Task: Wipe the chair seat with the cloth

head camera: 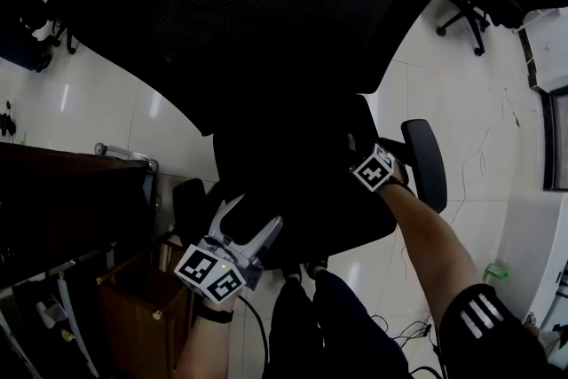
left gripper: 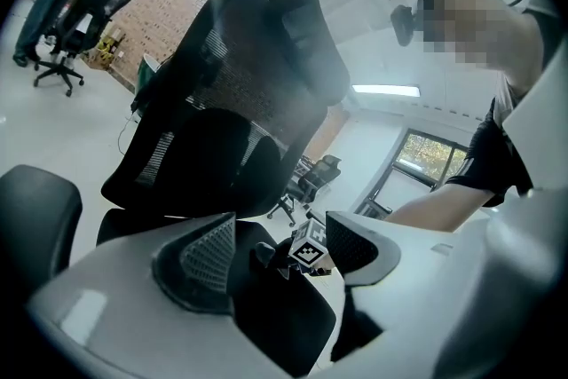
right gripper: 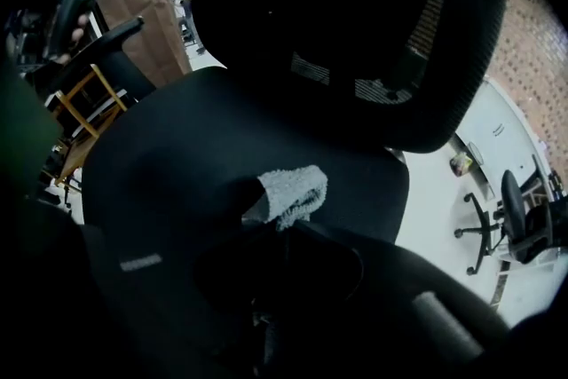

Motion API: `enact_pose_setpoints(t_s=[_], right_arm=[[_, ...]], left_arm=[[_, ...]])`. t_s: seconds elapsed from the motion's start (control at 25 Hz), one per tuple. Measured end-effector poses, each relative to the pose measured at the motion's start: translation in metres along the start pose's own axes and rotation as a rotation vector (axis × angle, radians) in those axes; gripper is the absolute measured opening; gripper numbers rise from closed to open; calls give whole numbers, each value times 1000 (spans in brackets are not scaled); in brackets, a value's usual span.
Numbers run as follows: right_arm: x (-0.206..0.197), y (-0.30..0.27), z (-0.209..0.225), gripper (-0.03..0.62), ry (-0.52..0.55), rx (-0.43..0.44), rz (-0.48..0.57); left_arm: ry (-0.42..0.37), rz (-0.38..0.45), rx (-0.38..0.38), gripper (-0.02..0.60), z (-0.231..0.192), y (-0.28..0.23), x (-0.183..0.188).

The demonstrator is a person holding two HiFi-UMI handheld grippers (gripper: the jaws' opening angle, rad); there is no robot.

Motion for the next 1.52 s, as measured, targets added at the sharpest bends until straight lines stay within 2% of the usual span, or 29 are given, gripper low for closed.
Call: enact_pose_setpoints(t_s=[0.12, 0.2, 0.32, 0.4, 0.56, 0.68, 0.8, 0.88, 1.0, 1.16, 1.4, 1.52], right_arm=[[8, 3, -4, 31, -10, 10, 0], [33, 7, -17, 31, -36, 50, 79], [91, 10, -64, 31, -25, 177, 220], [127, 6, -109, 31, 32, 264, 276], [176, -6, -206, 31, 240, 374, 300], [186, -13, -264, 31, 383, 419, 292], [180, -23, -287, 31, 404, 421, 292], [171, -30, -283, 31, 341, 429, 326], [146, -31, -261, 29, 281, 404, 294], [82, -27, -211, 29, 241, 328, 196], [-27, 2, -114, 29, 87, 185, 65], [-62, 20, -81, 29, 4, 119, 37]], left_arm=[[3, 0, -4, 328, 3, 4, -1], [-1, -3, 2, 328, 5, 9, -1], [1, 13, 16, 328, 8, 24, 0], [8, 26, 35, 328, 9, 37, -3], [24, 33, 80, 328, 2, 60, -10], [30, 48, 104, 328, -1, 75, -12], [25, 45, 110, 328, -4, 81, -16], [21, 41, 108, 328, -6, 81, -17], [26, 42, 99, 328, -5, 77, -19], [26, 30, 64, 328, 8, 63, -22], [45, -6, 5, 328, 26, 36, -35], [53, -27, -15, 328, 33, 30, -42]])
Point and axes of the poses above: the fingertips, and each gripper's own axes: y backward along the fingers, z to its right, x out of its top, the point moved 7 cm from there along y, backward along the fingers, and after that the axes turned 9 degrees about y, right-handed, at the moved point
